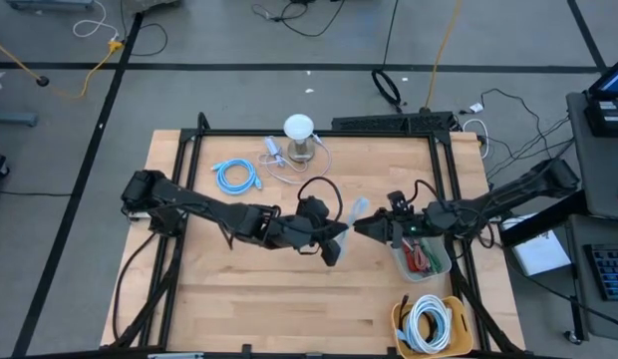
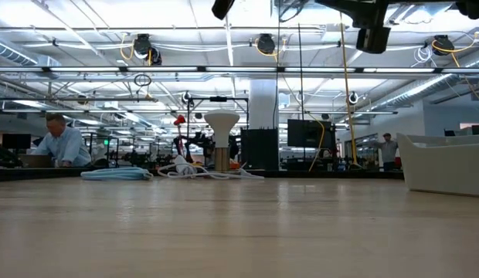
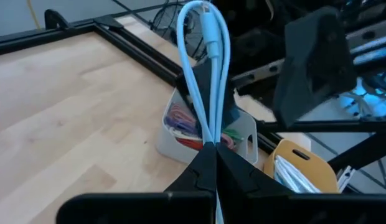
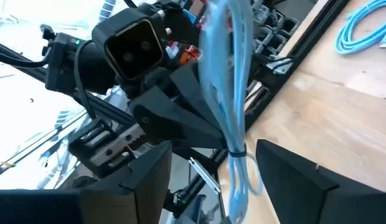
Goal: Pick & Place USB Port
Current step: Put the blue USB cable into the gray bin
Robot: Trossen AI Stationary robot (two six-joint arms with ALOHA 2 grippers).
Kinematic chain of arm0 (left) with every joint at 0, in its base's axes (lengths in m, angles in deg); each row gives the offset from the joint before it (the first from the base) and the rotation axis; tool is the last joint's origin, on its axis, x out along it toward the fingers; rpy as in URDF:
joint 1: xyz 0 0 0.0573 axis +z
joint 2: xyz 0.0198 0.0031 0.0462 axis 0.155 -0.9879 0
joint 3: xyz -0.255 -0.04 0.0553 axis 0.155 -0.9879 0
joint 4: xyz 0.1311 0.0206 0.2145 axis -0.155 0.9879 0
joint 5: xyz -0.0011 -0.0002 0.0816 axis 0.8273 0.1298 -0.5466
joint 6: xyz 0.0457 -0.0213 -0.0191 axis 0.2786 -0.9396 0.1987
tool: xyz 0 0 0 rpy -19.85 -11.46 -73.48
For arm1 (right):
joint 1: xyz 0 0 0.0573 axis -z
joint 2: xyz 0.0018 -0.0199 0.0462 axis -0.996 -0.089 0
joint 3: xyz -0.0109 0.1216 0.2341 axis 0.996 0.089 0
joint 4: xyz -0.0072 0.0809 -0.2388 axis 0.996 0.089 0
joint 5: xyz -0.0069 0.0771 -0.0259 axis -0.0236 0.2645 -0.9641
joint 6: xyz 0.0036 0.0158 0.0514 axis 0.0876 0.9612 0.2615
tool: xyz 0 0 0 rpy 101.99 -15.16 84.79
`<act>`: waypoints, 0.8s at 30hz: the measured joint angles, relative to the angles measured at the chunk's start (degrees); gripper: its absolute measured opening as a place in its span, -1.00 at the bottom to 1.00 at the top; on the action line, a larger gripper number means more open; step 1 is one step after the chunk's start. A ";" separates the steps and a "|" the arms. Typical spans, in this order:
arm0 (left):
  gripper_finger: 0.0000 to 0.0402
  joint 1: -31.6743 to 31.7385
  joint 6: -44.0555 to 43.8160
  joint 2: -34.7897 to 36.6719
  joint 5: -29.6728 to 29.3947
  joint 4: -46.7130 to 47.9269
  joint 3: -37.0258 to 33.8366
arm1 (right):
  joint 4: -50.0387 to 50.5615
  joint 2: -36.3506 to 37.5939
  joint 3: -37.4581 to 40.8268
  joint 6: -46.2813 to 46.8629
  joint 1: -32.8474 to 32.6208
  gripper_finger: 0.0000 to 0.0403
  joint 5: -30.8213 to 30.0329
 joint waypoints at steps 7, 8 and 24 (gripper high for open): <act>-1.00 0.34 0.24 0.00 1.17 -0.92 0.00 | -7.57 -4.72 0.00 -0.07 0.65 0.10 1.26; -1.00 0.34 0.39 0.00 1.68 -1.30 0.00 | -8.15 -5.11 0.00 -0.07 0.68 0.08 1.22; -1.00 -0.10 1.35 0.00 3.64 -2.82 0.00 | -10.21 -6.40 -0.02 -0.54 2.55 -0.84 3.00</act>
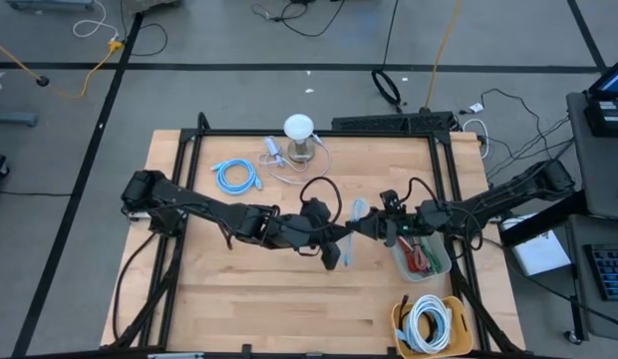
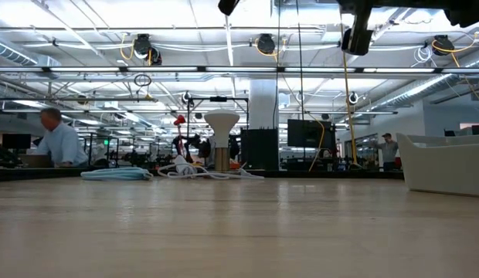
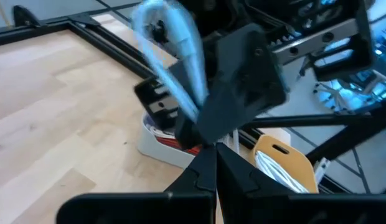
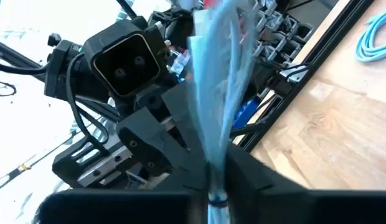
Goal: Pick & Place USB Port
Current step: Put the blue USB cable into the gray bin
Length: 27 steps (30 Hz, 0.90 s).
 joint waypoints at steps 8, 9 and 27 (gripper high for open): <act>-0.77 -0.71 0.56 0.00 5.48 0.93 0.00 | 4.70 1.74 0.00 1.08 -0.01 -0.97 2.13; -0.71 -1.03 -0.69 0.02 5.69 2.37 0.00 | 7.68 2.74 0.00 2.18 -0.02 -0.97 2.43; -0.14 -5.27 -13.50 0.02 2.07 26.96 0.00 | 92.18 19.52 -10.83 20.41 -4.79 -0.98 3.05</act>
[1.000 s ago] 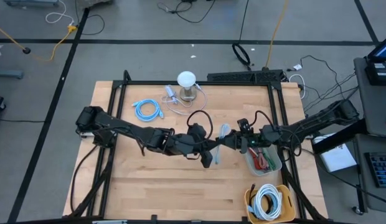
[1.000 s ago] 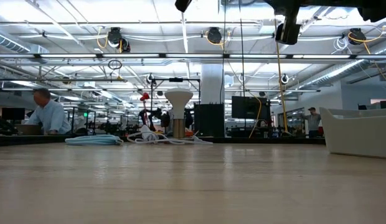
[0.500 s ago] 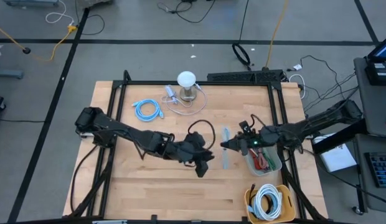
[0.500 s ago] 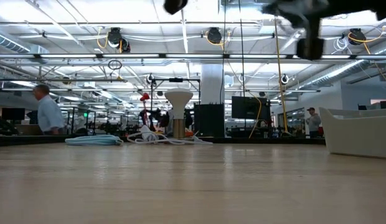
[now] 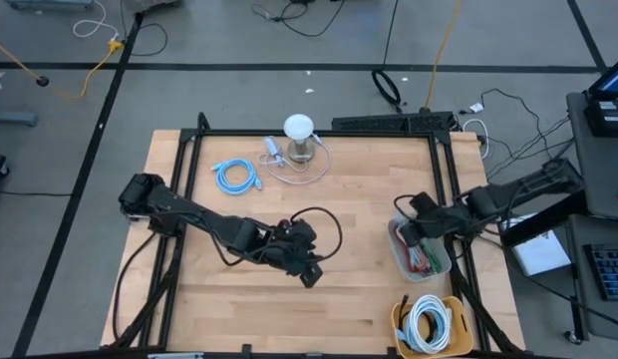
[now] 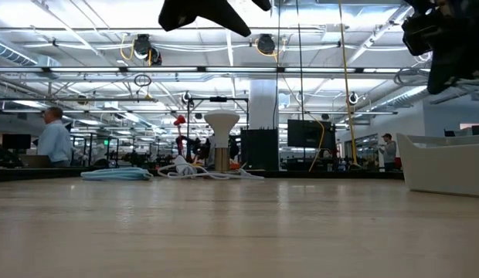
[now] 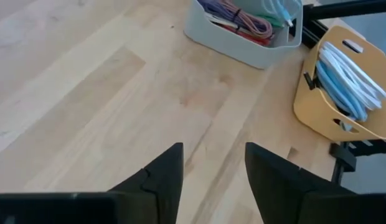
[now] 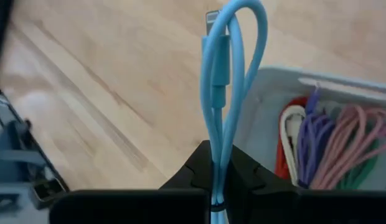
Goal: Pick & Place USB Port
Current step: Put the blue USB cable into the gray bin, then put the blue HDMI cable into the yellow bin
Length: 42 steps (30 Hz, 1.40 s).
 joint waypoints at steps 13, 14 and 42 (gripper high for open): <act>-0.39 0.11 0.26 0.00 -0.62 0.15 0.00 | 4.30 -8.31 -0.03 1.96 -6.11 -0.98 4.03; -0.40 0.13 0.28 0.00 -0.68 0.17 0.00 | 4.27 -8.65 -0.03 2.16 -6.20 -0.98 3.89; -0.38 8.66 -18.11 1.11 -11.95 48.50 -0.34 | -45.89 -2.71 -6.96 -29.68 -5.71 -0.27 -12.43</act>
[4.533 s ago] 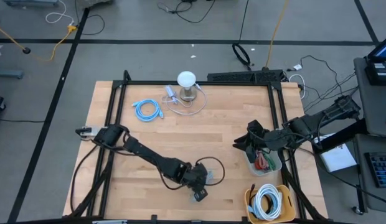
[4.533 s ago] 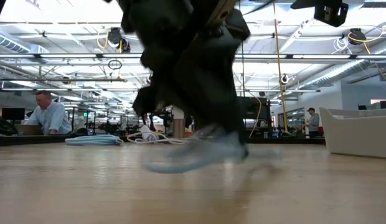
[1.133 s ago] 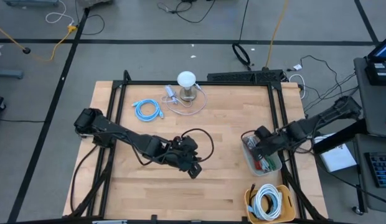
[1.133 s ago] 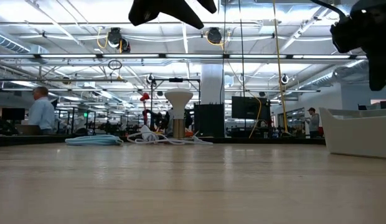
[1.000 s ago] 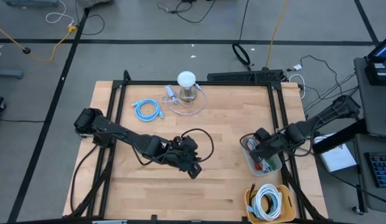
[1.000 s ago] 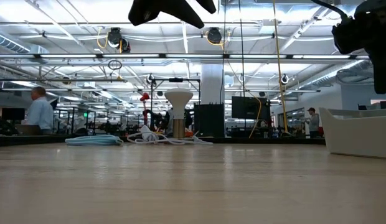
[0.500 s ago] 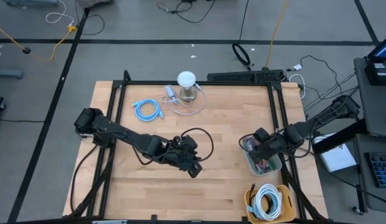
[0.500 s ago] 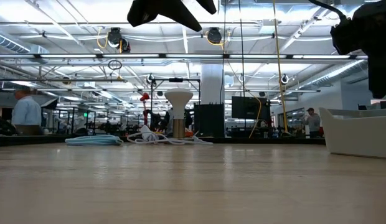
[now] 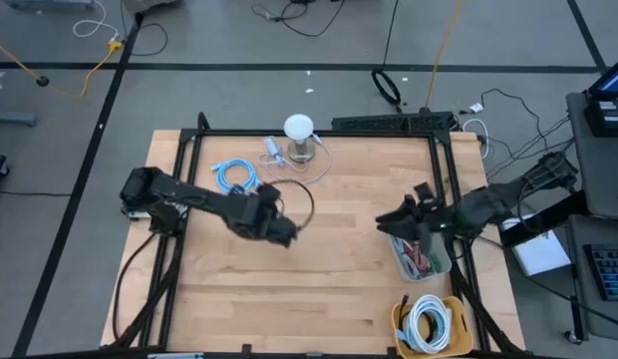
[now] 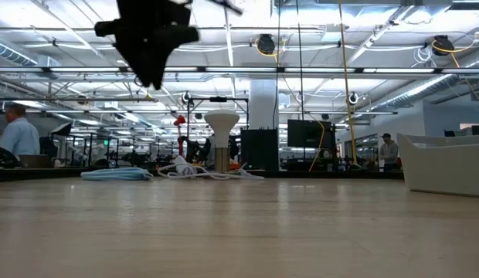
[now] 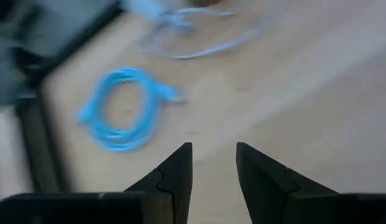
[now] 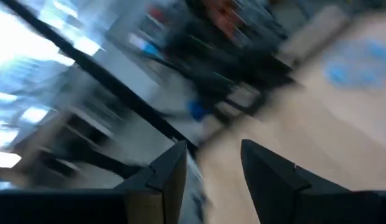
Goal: Pick & Place USB Port
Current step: Put the blue HDMI cable into the yellow bin
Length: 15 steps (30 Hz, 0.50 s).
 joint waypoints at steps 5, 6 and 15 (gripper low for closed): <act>-0.42 6.60 9.73 -0.01 1.14 3.55 -4.36 | -11.72 -0.13 0.02 -9.28 0.05 -0.26 1.37; -0.42 8.02 12.32 -0.01 1.63 3.42 -5.65 | -11.21 -0.32 0.02 -9.59 0.05 -0.26 1.36; -0.25 22.14 28.06 0.07 3.92 1.22 -19.95 | -5.57 -4.49 0.12 -6.63 0.05 -0.26 1.36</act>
